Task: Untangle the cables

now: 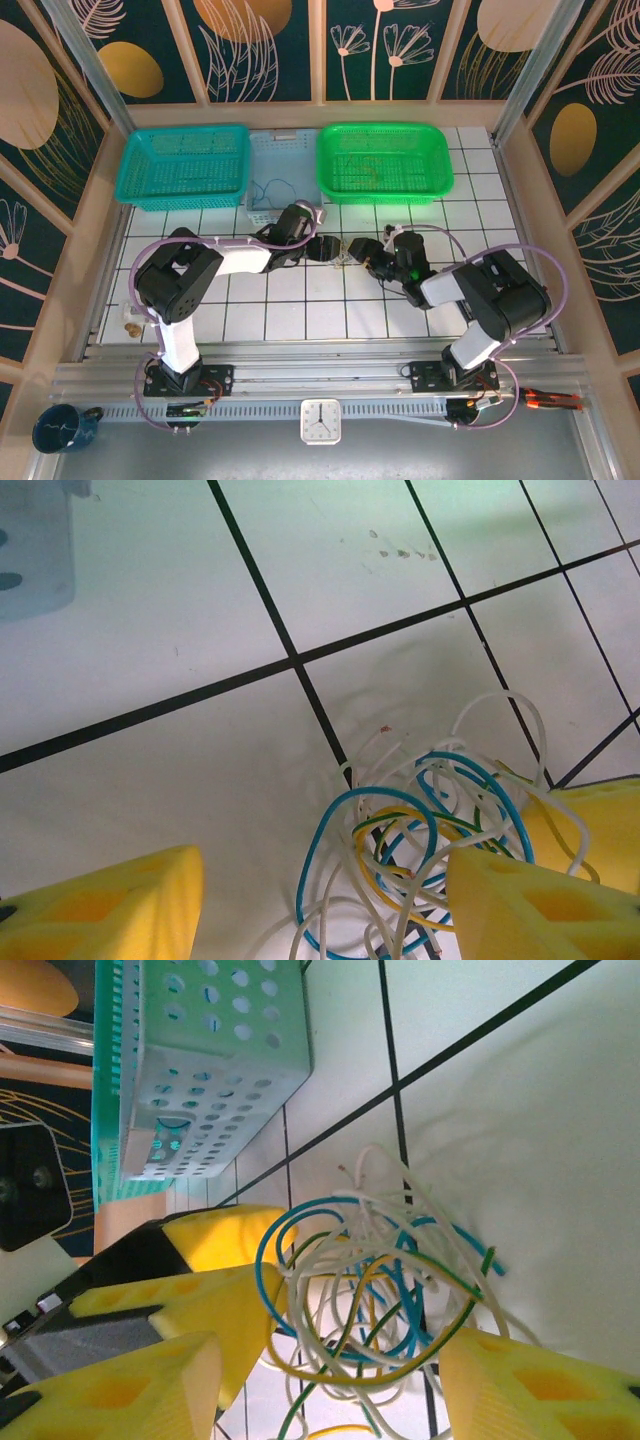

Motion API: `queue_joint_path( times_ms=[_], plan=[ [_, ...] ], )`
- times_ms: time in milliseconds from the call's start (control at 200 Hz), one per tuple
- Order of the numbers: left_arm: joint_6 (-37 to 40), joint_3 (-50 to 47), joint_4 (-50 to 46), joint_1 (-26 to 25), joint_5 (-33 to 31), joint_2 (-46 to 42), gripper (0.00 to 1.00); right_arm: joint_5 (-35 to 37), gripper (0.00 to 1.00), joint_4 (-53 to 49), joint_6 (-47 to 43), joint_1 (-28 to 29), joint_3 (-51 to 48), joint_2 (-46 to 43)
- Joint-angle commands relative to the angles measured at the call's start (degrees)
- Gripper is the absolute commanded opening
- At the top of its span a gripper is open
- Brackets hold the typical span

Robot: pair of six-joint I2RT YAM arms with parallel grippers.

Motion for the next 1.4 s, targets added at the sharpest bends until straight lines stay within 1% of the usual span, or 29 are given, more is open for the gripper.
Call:
queue_joint_path(
  times_ms=[0, 140, 230, 325, 465, 606, 741, 836, 981, 1261, 1396],
  plan=[
    [0.5, -0.9, 1.3, 0.2, 1.1, 1.0, 0.63, -1.5, 0.56, 7.0, 2.8, -1.1, -0.3, 2.7],
    [0.4, -1.3, 1.6, 0.3, 1.4, 0.9, 0.61, -3.2, 0.51, 15.6, 6.7, -2.2, -1.8, 6.9],
    [0.4, -1.5, 1.8, 0.2, 1.6, 0.9, 0.6, -4.0, 0.44, 21.4, 9.2, -2.6, -2.7, 9.6],
    [0.5, -1.7, 2.0, 0.2, 1.7, 0.9, 0.59, -4.5, 0.4, 26.5, 11.2, -2.9, -3.4, 12.0],
    [0.4, -1.7, 2.1, 0.3, 1.6, 0.9, 0.59, -4.7, 0.32, 29.5, 12.4, -3.1, -3.6, 13.6],
    [0.3, -1.7, 2.2, 0.3, 1.7, 0.9, 0.58, -4.6, 0.18, 29.6, 12.0, -3.4, -3.9, 12.9],
    [0.3, -1.7, 2.2, 0.3, 1.7, 0.7, 0.58, -4.2, 0.05, 26.4, 10.4, -3.5, -4.0, 10.4],
    [0.3, -1.7, 2.2, 0.2, 1.6, 0.7, 0.58, -3.7, 0.0, 22.9, 8.7, -3.5, -3.8, 8.0],
    [0.1, -1.6, 2.2, 0.3, 1.4, -0.1, 0.6, -2.8, 0.0, 16.4, 5.7, -3.2, -3.2, 3.3],
    [-0.3, -1.6, 1.1, 1.4, -0.2, -3.8, 0.69, 1.9, 0.0, -3.4, -4.7, -0.1, 2.0, -5.2],
    [-0.4, -1.6, 0.9, 2.5, -0.5, -5.7, 0.72, 2.9, 0.0, -7.3, -7.2, 1.0, 3.7, -6.2]
  ],
)
